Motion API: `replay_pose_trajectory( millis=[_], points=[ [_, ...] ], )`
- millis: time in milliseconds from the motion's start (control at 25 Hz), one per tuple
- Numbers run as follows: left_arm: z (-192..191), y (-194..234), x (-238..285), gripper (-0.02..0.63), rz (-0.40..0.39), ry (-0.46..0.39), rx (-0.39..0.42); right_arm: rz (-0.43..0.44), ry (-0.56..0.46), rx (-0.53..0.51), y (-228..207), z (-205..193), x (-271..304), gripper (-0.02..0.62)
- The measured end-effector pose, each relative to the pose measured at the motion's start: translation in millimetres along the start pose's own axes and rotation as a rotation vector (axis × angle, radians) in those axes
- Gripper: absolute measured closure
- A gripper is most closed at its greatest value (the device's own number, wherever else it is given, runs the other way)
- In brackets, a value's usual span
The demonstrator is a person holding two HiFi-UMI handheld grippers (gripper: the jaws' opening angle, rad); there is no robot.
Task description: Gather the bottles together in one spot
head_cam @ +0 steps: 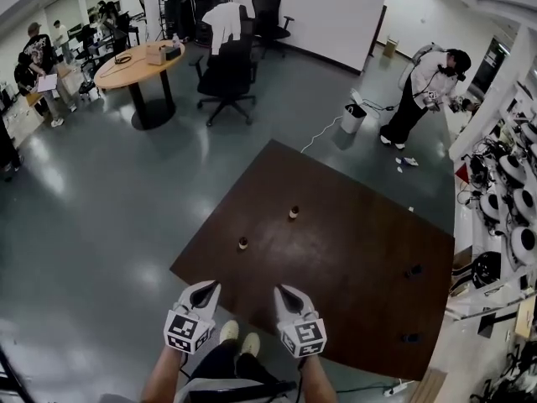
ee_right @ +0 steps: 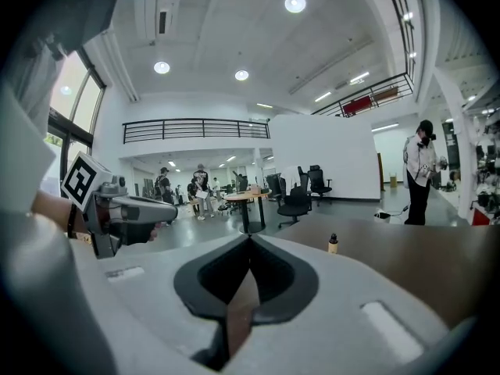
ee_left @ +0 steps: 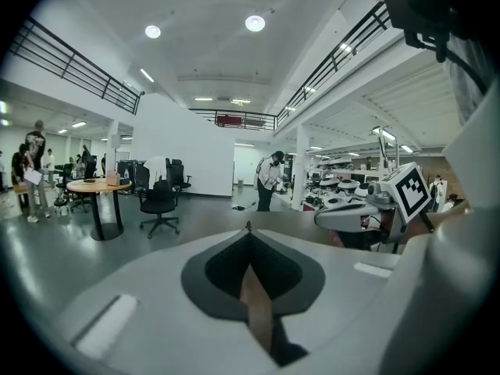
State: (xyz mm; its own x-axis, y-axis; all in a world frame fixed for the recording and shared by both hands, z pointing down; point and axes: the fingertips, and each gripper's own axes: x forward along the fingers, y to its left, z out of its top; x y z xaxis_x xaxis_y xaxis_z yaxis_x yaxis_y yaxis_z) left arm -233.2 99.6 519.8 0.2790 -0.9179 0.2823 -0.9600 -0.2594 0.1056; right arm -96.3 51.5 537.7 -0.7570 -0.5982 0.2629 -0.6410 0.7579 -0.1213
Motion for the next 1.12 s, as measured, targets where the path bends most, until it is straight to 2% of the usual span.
replay_pose_trajectory(
  millis=[320, 840, 1120],
  points=[
    [-16, 33, 31, 0.604, -0.015, 0.03, -0.018, -0.016, 0.034, -0.006, -13, -10, 47, 0.594],
    [-73, 54, 67, 0.606, -0.058, 0.126, -0.082, 0.009, 0.149, 0.009, -13, -68, 99, 0.594],
    [-96, 63, 77, 0.606, -0.06, 0.159, -0.078, 0.023, 0.202, 0.001, -18, -92, 117, 0.594]
  ],
)
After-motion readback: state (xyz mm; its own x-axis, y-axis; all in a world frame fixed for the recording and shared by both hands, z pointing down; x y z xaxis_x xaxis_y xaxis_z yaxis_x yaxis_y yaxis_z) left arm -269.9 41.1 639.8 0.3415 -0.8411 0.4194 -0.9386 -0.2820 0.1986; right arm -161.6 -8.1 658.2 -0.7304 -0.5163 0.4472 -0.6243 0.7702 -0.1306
